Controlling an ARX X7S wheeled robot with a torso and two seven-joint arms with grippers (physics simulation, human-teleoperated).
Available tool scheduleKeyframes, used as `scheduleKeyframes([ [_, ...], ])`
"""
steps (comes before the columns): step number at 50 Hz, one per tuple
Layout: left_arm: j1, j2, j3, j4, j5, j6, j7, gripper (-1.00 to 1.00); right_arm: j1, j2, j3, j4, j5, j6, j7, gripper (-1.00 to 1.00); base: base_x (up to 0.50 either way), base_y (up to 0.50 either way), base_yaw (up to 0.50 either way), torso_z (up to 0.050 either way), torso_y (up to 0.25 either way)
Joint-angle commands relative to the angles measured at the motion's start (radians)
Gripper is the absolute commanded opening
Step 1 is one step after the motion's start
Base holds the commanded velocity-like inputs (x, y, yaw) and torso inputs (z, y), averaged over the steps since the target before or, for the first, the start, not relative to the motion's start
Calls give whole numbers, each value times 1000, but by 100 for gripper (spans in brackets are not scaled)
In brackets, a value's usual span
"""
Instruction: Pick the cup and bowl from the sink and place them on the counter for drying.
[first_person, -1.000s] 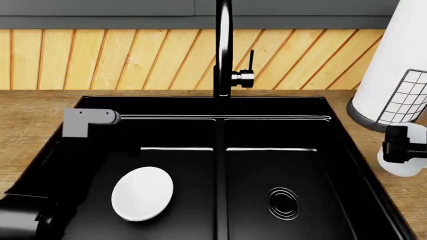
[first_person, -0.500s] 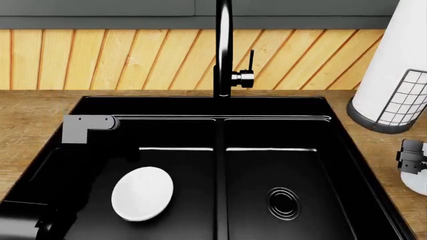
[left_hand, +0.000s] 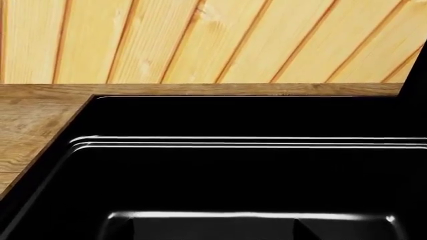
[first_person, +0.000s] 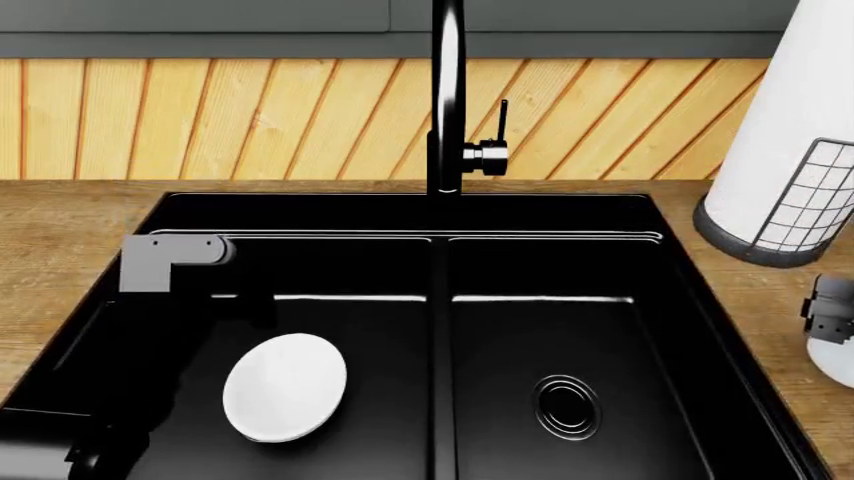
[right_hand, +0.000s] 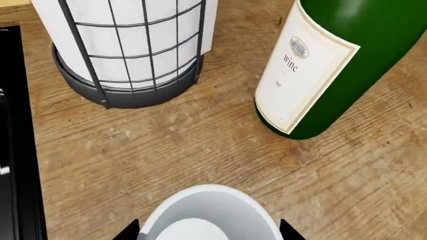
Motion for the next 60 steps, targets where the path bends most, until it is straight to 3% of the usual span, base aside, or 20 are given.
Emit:
scheduleKeyframes([
  [1,11,-9,-5,6,-6,3,4,100,29,10,-18,-43,-41,-16,2,100,0,0,0,0,0],
  [39,9,-10,9,1,-8,7,-1,100,176,-57,-106,-210,-51,20,-38,100,0,0,0,0,0],
  [54,7,-12,6,15,-19,-7,-7,100,165,-151,-67,-328,70,24,-15,100,0,0,0,0,0],
  [60,13,-14,7,14,-22,-6,-4,100,129,-144,7,-434,226,74,86,100,0,0,0,0,0],
])
